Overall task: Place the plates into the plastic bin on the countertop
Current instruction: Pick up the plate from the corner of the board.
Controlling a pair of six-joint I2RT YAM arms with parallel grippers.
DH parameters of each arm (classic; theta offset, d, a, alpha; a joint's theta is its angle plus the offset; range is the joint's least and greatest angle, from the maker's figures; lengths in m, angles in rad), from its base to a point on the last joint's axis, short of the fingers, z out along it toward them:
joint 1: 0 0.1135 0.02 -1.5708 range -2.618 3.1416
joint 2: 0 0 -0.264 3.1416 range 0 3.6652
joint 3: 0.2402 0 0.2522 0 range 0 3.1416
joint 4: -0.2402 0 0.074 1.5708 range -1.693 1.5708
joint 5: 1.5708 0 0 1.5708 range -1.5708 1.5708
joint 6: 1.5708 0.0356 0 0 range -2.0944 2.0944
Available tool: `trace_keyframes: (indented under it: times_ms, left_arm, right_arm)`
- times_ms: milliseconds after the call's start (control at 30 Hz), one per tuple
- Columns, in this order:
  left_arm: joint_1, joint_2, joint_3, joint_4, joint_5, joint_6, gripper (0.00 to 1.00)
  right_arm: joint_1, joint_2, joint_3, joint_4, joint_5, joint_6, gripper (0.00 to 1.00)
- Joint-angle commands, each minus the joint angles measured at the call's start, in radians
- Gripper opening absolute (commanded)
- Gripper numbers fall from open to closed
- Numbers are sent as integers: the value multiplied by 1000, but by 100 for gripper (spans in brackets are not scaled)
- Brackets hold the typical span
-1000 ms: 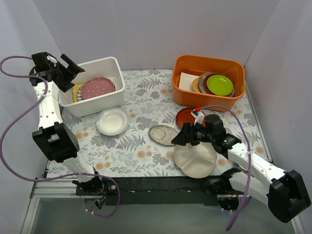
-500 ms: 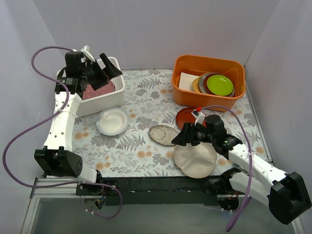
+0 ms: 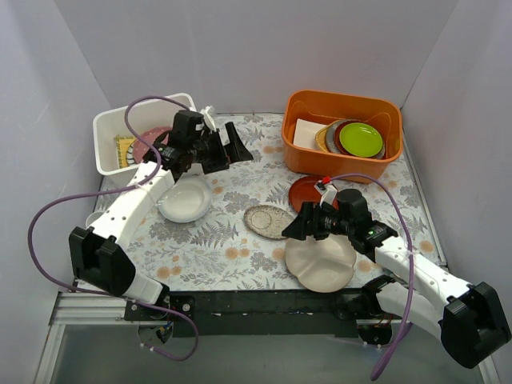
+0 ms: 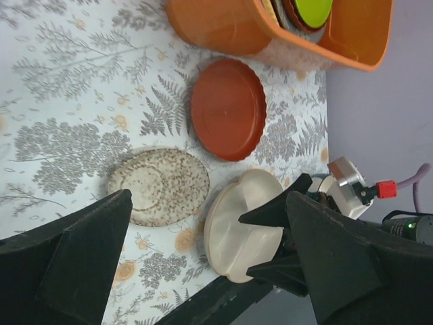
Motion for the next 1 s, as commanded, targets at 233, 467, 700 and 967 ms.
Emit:
trace_keyframes:
  times_ms: [233,467,700,967]
  left_arm:
    - [-116,29,-138,127,8,-72,96]
    - [-205,48,-236,193,8,-112,94]
    - [-259,112,-241,239,25,-141,91]
    - [-339,141,-310,316,34,-198,82]
  right_arm:
    - [-15,-68,39,-132,122,-23,96]
    - [-32,-78,35,-170,164,-16,96]
    - [-53,-112,36,-205,207,-16,96]
    - [-87,-144,33,-239,213,-32,95]
